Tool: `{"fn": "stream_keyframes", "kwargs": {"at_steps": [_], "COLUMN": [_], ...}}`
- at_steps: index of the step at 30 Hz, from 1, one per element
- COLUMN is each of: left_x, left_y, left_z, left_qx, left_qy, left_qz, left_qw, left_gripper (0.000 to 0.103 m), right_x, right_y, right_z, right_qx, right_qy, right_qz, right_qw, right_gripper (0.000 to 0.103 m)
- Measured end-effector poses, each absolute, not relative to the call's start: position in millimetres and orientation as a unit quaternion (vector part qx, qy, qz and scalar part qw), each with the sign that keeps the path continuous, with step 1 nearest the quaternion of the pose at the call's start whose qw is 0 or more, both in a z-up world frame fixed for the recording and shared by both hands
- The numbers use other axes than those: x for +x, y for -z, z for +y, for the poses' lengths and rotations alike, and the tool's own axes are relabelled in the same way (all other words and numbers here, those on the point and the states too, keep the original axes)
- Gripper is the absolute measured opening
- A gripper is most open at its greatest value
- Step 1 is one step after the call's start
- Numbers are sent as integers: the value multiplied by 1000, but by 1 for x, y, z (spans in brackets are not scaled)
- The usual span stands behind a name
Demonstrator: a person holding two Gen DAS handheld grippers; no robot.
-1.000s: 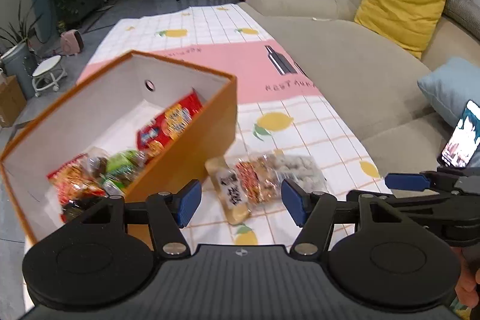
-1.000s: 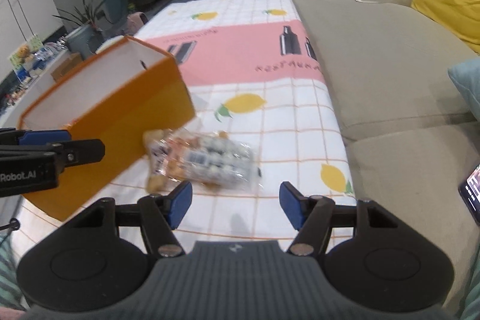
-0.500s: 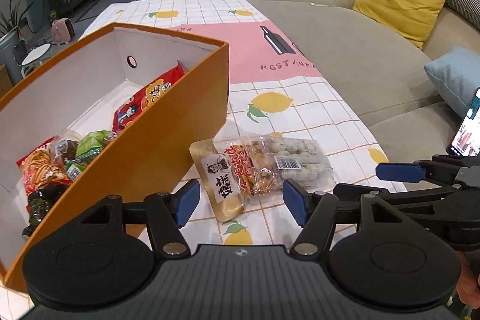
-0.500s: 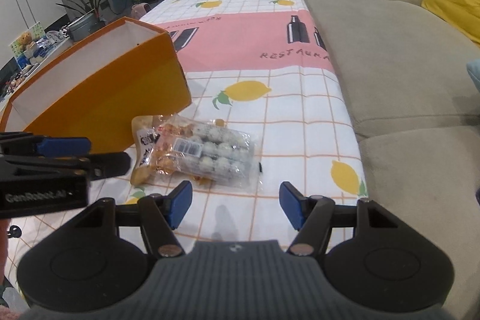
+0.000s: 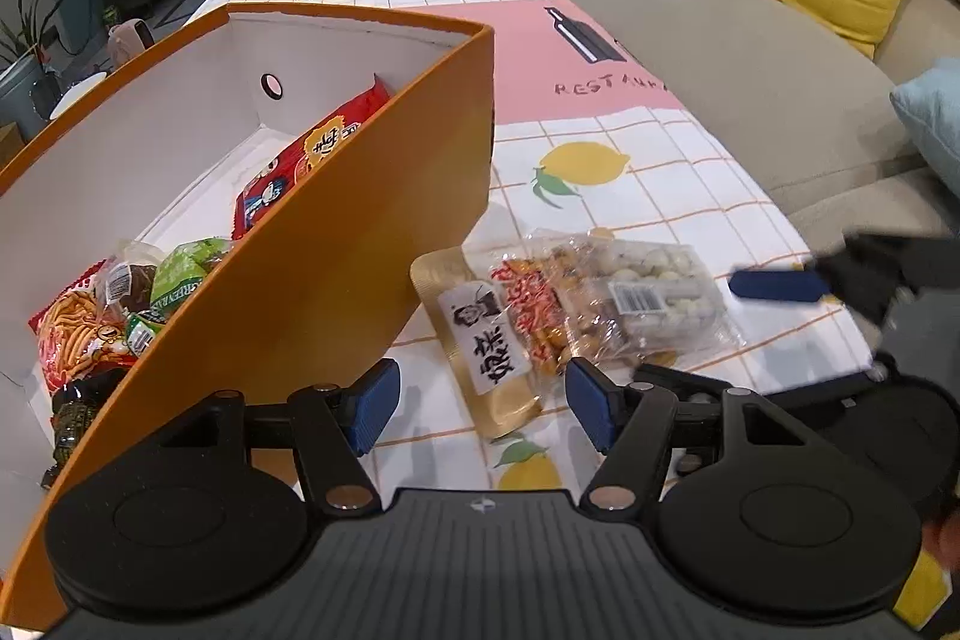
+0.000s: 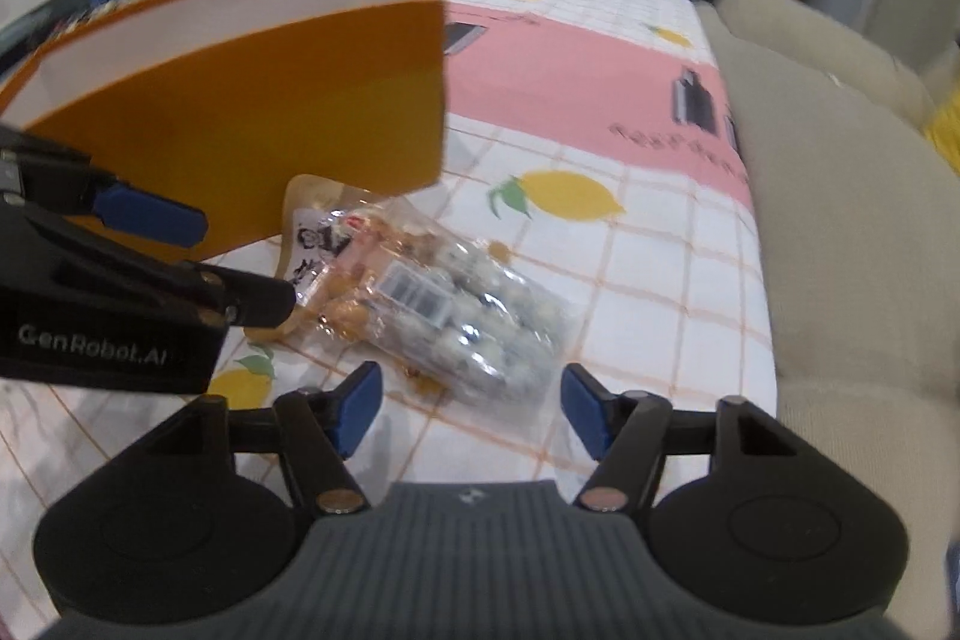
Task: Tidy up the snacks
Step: 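Lower the right gripper onto the clear egg packet while the left approaches the brown packet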
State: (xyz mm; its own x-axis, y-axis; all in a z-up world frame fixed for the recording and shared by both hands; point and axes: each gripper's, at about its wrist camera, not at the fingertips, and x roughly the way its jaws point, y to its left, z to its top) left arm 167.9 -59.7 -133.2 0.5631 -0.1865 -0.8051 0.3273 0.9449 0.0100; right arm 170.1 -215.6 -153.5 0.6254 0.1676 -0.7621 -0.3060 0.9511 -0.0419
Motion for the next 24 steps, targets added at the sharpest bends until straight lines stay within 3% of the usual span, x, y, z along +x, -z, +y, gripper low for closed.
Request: {"fn": "stream_keyframes", "kwargs": {"at_steps": [6,11,24], "left_x": [170,171,169], "left_y": [135,137,134], "left_z": [-54,-54,-53], "left_qx": [75,70,73], "left_qy": [144,148,154], "left_qz": [453,456,454], "left_qw": [876,875,874], "left_gripper": [74,74,74], "right_x": [188,191,173], "right_y": [160,161,144], "right_z": [-200,-196,-206], "right_qx": [-141,-160,-150], "right_qy": [-190,-204,-190], "right_qz": [388,377,379], "right_qw": [891,889,893], "right_gripper": [81,78,28]}}
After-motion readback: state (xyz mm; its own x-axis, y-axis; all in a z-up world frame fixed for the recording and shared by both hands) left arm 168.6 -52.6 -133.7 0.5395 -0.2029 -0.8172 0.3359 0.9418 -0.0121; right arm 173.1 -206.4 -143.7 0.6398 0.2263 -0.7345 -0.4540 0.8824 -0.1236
